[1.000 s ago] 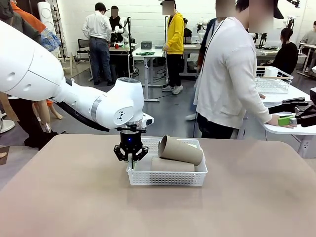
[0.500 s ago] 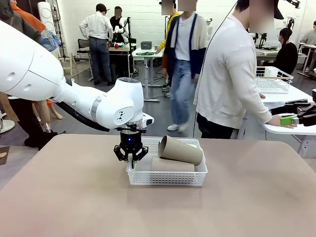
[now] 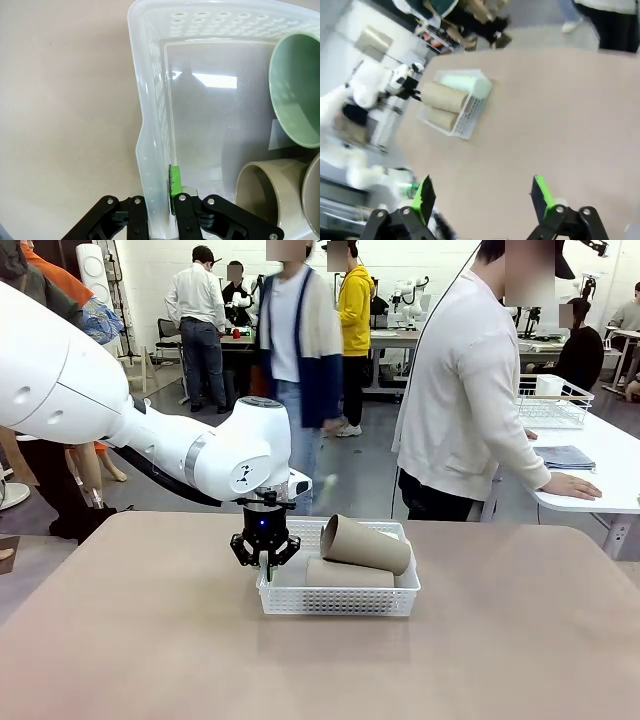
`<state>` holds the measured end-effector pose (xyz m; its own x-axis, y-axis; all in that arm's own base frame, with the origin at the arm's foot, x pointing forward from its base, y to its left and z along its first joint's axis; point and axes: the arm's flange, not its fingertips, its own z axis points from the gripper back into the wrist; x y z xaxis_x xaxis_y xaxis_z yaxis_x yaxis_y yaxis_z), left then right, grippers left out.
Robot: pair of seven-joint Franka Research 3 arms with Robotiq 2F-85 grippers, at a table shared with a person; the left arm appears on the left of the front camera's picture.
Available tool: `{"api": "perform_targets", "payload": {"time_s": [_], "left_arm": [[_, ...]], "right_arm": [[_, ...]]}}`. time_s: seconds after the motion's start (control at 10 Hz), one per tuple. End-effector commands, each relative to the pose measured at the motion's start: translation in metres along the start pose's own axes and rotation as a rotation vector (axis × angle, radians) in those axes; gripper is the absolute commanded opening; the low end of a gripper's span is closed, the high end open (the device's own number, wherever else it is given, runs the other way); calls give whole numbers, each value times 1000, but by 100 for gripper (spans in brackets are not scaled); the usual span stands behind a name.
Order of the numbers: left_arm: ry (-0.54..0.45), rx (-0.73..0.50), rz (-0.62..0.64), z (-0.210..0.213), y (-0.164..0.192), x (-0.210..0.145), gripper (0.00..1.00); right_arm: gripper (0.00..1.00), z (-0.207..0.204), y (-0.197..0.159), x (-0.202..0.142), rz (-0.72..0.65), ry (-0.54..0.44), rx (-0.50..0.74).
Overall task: Clean and organize the cups into the basket.
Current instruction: Move the Organizing basket back to the left side of the table.
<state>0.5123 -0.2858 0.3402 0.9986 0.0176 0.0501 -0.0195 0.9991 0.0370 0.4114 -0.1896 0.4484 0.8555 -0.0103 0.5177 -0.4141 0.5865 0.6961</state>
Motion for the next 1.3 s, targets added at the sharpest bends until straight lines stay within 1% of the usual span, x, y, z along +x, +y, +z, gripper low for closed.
{"api": "perform_targets", "payload": {"time_s": [0.0,0.1,0.3,0.4,0.5,0.6,0.8,0.9,1.1,1.2], "left_arm": [[0,5,-7,-2,0,-1,0],[0,5,-7,-2,0,-1,0],[0,5,-7,-2,0,-1,0],[0,5,-7,-2,0,-1,0],[0,5,-7,-2,0,-1,0],[0,5,-7,-2,0,-1,0],[0,5,-7,-2,0,-1,0],[0,5,-7,-2,0,-1,0],[0,5,-7,-2,0,-1,0],[0,5,-7,-2,0,-1,0]], "right_arm": [[100,25,3,-9,-321,-133,185],[100,44,-4,-17,-386,-188,268],[100,66,-11,-33,-436,-277,299],[100,74,-13,-42,-483,-294,299],[100,80,-19,-51,-504,-273,318],[100,84,-22,-59,-531,-221,309],[100,83,-29,-73,-565,-80,342],[100,83,-35,-77,-590,-47,366],[100,82,-39,-80,-594,-31,386],[100,81,-38,-77,-576,-51,389]]}}
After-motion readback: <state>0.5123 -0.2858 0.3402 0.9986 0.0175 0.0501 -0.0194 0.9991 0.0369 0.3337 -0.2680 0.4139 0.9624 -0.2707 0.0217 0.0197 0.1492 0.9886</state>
